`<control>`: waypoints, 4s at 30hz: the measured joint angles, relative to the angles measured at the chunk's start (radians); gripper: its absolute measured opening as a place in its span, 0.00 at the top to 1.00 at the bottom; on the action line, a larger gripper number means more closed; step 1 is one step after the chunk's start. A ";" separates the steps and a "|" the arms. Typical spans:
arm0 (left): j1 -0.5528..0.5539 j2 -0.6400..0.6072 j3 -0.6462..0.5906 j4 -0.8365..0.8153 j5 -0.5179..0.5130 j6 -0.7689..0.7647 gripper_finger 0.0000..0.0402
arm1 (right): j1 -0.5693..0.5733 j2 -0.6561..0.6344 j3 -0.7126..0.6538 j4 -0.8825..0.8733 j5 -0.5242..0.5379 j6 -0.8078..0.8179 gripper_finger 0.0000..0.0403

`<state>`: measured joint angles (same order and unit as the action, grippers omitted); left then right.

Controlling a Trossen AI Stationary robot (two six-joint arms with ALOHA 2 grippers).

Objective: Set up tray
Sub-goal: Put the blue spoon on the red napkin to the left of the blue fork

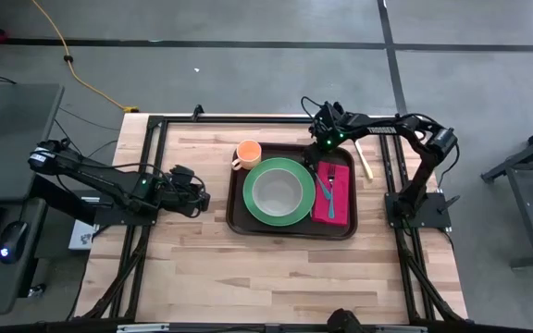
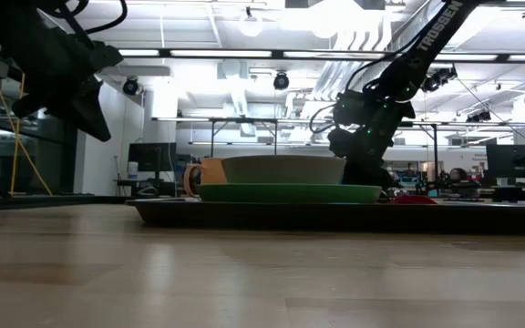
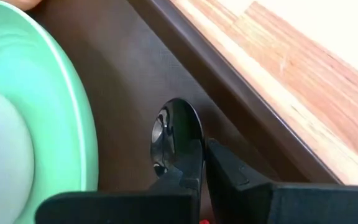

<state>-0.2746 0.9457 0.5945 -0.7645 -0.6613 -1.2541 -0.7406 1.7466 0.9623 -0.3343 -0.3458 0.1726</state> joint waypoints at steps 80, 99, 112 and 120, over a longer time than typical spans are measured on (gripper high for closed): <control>0.000 0.000 0.000 -0.020 0.000 0.011 0.92 | -0.005 0.010 -0.077 0.137 -0.068 0.037 0.99; 0.000 0.000 0.000 -0.020 0.024 0.011 0.92 | -0.025 0.041 -0.068 0.133 -0.075 0.076 1.00; 0.000 0.000 0.000 -0.022 0.023 0.011 0.92 | -0.053 -0.020 -0.053 0.013 -0.046 0.072 1.00; 0.000 0.000 0.000 -0.022 0.023 0.011 0.92 | -0.052 -0.043 -0.052 0.014 -0.051 0.114 1.00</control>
<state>-0.2749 0.9457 0.5945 -0.7866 -0.6380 -1.2434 -0.7929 1.7038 0.9100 -0.3202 -0.3966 0.2863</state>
